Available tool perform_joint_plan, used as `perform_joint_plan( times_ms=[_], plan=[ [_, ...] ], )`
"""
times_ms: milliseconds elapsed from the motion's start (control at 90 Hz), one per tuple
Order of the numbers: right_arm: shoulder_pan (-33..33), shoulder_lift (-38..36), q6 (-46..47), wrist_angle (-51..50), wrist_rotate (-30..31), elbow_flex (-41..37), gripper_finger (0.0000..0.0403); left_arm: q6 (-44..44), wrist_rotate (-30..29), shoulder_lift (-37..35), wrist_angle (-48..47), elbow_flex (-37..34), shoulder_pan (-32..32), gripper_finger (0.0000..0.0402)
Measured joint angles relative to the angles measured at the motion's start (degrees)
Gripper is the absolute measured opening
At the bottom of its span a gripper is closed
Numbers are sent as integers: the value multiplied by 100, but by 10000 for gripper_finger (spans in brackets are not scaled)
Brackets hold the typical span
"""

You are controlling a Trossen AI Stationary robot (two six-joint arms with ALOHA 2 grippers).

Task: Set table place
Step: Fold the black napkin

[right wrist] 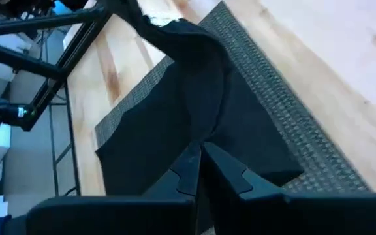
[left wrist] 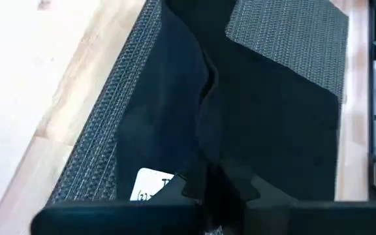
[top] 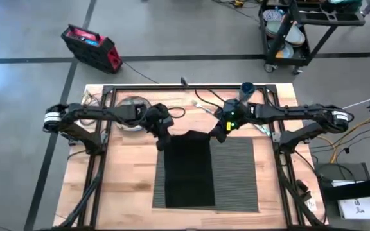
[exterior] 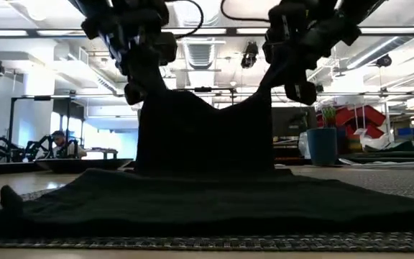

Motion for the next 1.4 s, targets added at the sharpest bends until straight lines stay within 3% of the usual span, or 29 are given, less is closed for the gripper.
perform_joint_plan(
  times_ms=[278,1033,1400],
  plan=[
    [-5,24,-159,34,367,0,0,-72,-648,-103,0,0,-34,0],
    [-83,15,-256,139,348,2,0,183,-823,-129,57,0,8,0],
    [-811,553,-844,271,455,-7,0,1072,-1109,403,182,0,902,0]
  ],
)
